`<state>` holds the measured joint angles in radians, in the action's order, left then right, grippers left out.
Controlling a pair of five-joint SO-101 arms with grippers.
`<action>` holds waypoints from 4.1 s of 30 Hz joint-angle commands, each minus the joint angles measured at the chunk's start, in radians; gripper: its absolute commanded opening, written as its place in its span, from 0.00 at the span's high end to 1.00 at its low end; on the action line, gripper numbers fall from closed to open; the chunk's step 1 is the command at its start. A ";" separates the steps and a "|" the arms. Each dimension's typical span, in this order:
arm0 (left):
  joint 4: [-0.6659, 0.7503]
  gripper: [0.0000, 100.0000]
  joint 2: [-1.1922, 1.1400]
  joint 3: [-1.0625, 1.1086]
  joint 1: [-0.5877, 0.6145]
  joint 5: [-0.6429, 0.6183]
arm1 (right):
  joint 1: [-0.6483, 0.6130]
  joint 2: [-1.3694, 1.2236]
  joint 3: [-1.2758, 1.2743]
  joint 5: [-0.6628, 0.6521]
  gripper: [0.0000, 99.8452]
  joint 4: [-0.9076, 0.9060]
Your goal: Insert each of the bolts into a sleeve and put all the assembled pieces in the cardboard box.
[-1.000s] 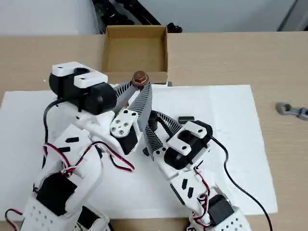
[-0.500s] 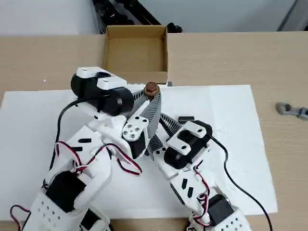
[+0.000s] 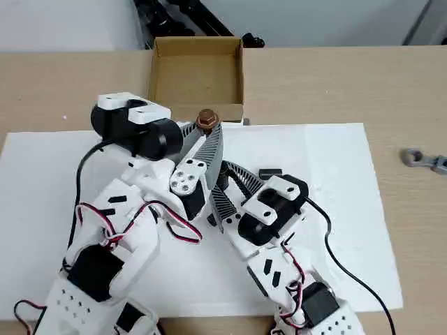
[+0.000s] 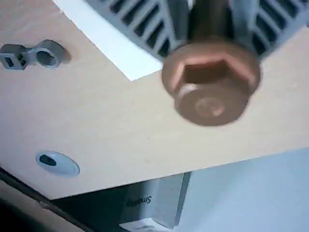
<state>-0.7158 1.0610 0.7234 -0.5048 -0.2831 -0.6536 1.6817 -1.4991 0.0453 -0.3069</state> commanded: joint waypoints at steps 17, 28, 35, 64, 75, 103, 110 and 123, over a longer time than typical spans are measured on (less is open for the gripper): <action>-0.068 1.00 -0.044 -0.068 -0.006 -0.026 | -0.004 -0.002 0.015 0.011 1.00 0.024; -0.095 1.00 -0.041 -0.079 -0.074 -0.028 | 0.008 -0.002 0.015 0.011 1.00 0.059; -0.106 1.00 -0.044 -0.084 -0.086 -0.025 | 0.044 -0.002 0.015 0.009 1.00 0.058; -0.571 0.81 -0.328 -0.503 -0.002 -0.041 | 0.047 -0.050 0.121 0.041 1.00 0.047; -0.643 0.99 -0.370 -0.642 0.404 0.175 | 0.186 -0.665 0.609 0.049 1.00 0.061; -0.796 1.00 -0.368 -0.479 0.652 0.198 | 0.305 -2.262 1.686 0.046 0.99 0.404; -0.796 1.00 -0.368 -0.475 0.652 0.218 | 0.306 -2.358 1.732 0.046 0.94 0.404; -0.830 0.99 -0.376 -0.464 0.654 0.212 | 0.309 -2.199 1.735 0.187 0.81 0.216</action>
<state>-1.5367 0.6897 0.2647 0.1427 -0.0713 -0.3606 -0.6644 0.1872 0.1910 -0.0445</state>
